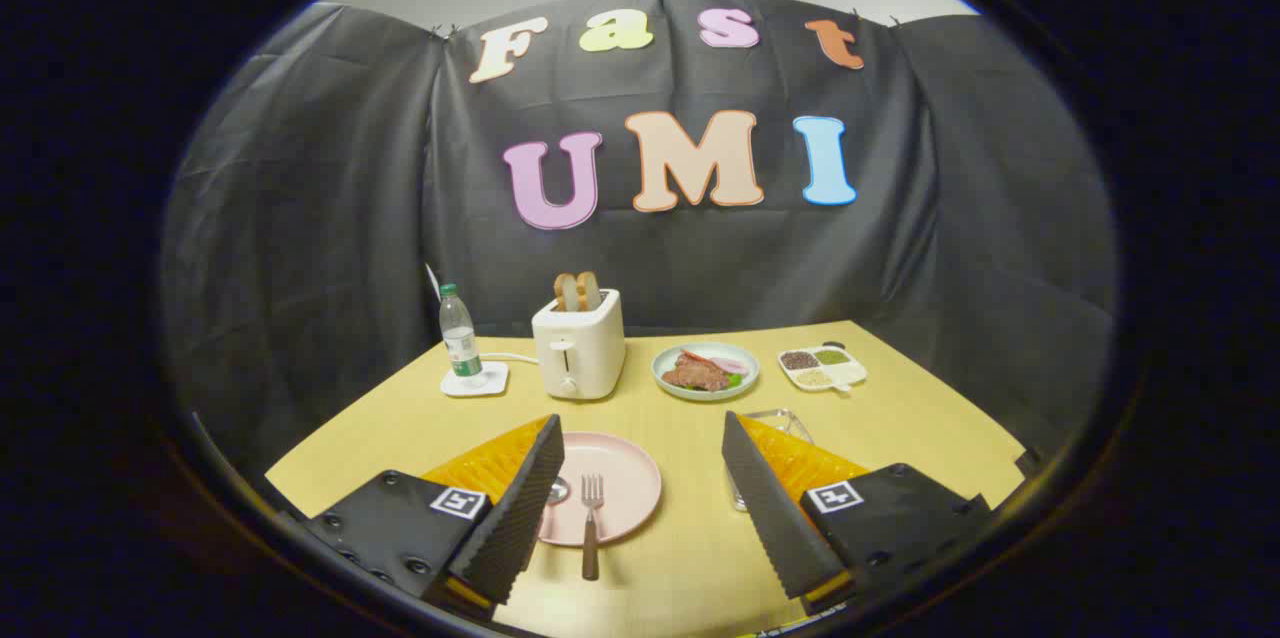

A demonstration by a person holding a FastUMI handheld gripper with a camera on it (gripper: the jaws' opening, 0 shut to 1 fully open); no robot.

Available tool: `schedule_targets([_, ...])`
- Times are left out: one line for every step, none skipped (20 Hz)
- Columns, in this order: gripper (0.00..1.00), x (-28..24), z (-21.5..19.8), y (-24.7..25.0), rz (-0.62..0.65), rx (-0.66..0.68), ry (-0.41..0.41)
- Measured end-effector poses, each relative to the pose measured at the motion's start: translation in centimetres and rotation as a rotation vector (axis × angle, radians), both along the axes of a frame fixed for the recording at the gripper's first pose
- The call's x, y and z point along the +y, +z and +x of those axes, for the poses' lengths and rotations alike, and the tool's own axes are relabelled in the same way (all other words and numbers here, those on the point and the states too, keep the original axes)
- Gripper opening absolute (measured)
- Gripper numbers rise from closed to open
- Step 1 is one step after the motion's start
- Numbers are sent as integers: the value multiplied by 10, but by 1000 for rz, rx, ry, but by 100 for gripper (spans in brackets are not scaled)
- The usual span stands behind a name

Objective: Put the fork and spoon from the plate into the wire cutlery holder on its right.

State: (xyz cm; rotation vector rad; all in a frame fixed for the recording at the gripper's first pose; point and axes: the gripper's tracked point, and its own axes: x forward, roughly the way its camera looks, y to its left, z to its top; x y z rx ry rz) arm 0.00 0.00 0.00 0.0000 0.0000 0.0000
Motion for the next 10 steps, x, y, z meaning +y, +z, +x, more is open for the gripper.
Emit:
schedule_targets([100,2,2,-4,5,11,7])
schedule_targets([100,5,3,-8,10,22,15])
schedule_targets([100,6,3,-10,14,27,20])
schedule_targets([100,7,3,-11,15,31,22])
schedule_targets([100,7,4,-13,16,36,22])
schedule_targets([100,9,5,-16,20,41,23])
schedule_targets([100,9,6,-19,24,48,24])
schedule_targets([100,10,6,-21,28,53,24])
schedule_targets([100,10,6,-22,30,56,24])
schedule_targets([100,10,6,-23,30,59,22])
